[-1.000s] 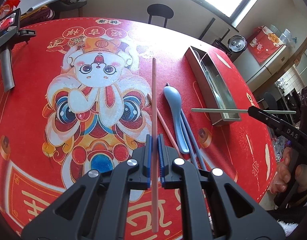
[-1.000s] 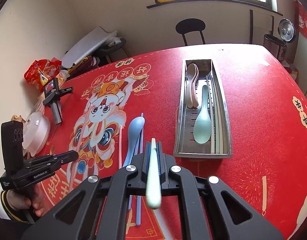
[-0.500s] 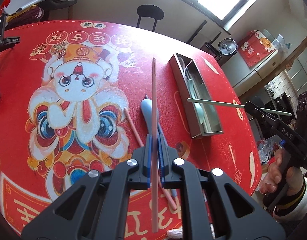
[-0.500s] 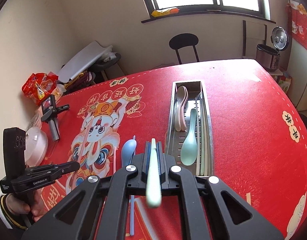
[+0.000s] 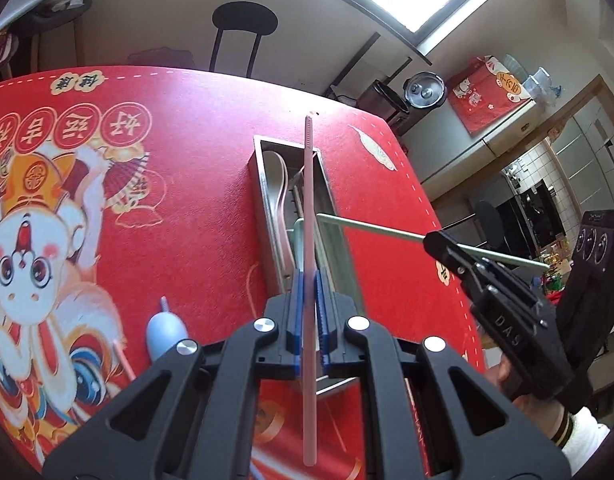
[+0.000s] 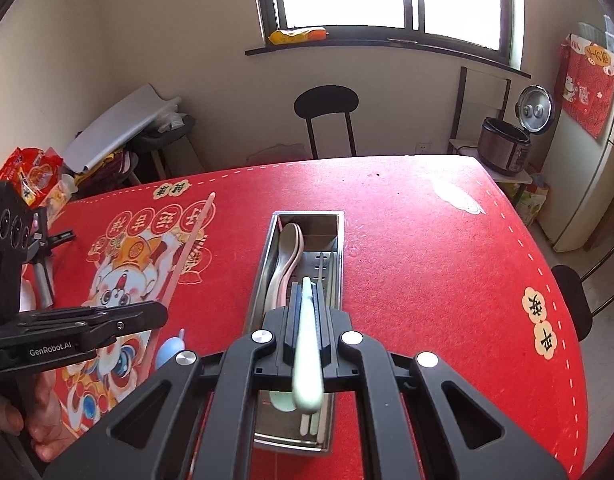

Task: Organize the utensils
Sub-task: 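Lower the pink chopstick into the tray with the left tool while the right tool releases the mint chopstick, then open both tools and move them back to the loose utensils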

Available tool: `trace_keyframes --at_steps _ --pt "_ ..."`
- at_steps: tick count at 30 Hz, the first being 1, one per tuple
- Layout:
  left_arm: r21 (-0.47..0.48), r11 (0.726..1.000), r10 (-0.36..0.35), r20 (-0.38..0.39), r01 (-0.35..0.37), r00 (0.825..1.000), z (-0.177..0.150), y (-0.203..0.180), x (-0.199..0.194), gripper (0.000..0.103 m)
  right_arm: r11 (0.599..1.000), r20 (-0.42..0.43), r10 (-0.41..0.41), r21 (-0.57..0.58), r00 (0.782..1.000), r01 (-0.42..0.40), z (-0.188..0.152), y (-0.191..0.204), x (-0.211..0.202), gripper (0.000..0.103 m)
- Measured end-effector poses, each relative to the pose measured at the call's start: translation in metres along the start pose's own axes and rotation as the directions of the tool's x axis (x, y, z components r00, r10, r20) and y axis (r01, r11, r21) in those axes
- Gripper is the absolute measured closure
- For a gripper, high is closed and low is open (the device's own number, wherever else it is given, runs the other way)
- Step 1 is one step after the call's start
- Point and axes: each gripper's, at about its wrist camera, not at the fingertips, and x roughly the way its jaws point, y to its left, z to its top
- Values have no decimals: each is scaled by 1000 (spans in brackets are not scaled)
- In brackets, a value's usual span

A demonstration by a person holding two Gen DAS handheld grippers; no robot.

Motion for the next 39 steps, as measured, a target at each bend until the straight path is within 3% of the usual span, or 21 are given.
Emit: trace_keyframes --at_steps 11,24,26,28,30,34,37,39 --pt "-84 996 34 -103 -43 994 30 1 82 93 998 -60 -59 -32 996 57 7 -5 53 97" --pt "-61 995 61 -192 -74 980 22 0 114 91 996 -218 3 89 976 17 -25 -7 71 96" --pt "-61 995 67 -186 -79 980 23 0 111 85 995 -228 19 96 973 3 -27 -5 70 95" --pt "-56 995 68 -173 -79 983 25 0 106 83 995 -239 31 99 971 -7 -28 -3 69 86" --pt "-37 996 78 -155 -85 985 27 -2 98 81 995 -226 23 104 974 1 -29 -2 62 69" --pt "1 996 94 -91 -95 991 29 -3 68 62 991 -197 31 132 980 -5 -30 -3 46 65" --pt "39 993 114 -40 -113 993 26 -4 41 57 989 -180 35 148 983 -8 -35 -3 33 65" --pt "58 990 132 -15 -131 991 23 -3 25 45 988 -169 40 154 985 -14 -40 -1 24 65"
